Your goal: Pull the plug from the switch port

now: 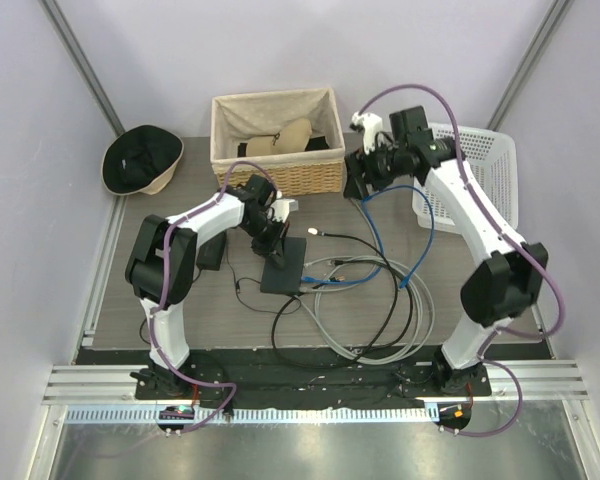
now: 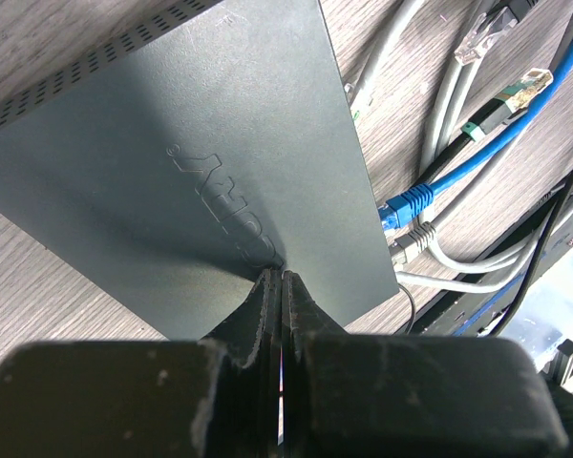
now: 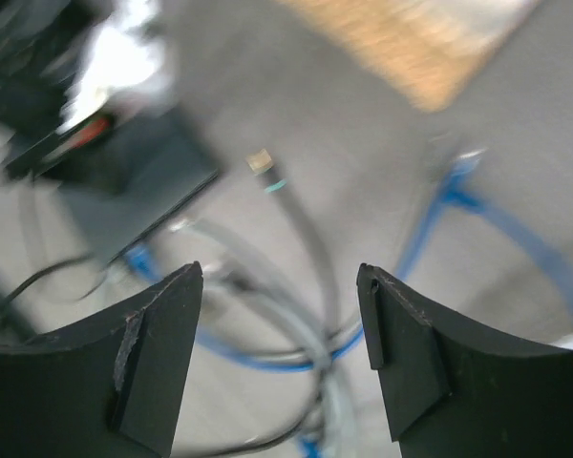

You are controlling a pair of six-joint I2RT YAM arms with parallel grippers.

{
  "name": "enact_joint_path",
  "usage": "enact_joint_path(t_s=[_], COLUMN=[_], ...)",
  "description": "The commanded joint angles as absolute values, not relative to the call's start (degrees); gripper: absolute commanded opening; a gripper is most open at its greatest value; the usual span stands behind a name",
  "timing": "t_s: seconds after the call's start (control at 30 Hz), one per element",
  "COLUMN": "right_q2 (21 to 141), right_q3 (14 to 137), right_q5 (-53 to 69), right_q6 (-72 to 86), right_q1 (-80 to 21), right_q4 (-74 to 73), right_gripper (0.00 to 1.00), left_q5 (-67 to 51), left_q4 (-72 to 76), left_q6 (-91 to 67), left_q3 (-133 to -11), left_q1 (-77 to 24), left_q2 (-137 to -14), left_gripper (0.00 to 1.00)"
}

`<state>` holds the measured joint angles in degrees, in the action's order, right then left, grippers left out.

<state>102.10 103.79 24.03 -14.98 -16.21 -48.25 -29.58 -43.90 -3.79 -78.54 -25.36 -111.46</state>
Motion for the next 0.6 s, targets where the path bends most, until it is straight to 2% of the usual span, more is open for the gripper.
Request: enact_joint_path(t_s=[0.0, 0.13, 0.37, 0.47, 0.57], right_q2=[97.65, 98.52, 106.69, 107.76, 102.94], right_q3=[88.97, 80.61, 79.36, 82.17, 84.29], right_q5=[33.04, 38.83, 46.14, 42.2, 32.9], right_q6=[-10.73, -8.79, -5.37, -5.01, -10.25], right_q1=[-17.57, -19.24, -21.71, -20.58, -19.25], right_q4=[-47.46, -44.3, -39.65, -39.29, -42.36], right_gripper=[0.73, 0.72, 0.68, 0.64, 0.61], left_q5=[-20.66, -22.74, -28.21, -26.64, -25.4], left_q4=[-44.91, -46.49, -51.06, -53.7, -53.18], left_q6=[-0.18, 1.3, 1.76, 2.55, 2.73], left_q3=[-75.5, -76.11, -74.1, -73.3, -71.28], left_q1=[-24.87, -24.87, -24.61, -24.52, -24.52], left_q2=[-115.05, -114.18, -105.21, -103.81, -102.14], left_gripper=[0.0, 0.0, 0.0, 0.0, 0.0])
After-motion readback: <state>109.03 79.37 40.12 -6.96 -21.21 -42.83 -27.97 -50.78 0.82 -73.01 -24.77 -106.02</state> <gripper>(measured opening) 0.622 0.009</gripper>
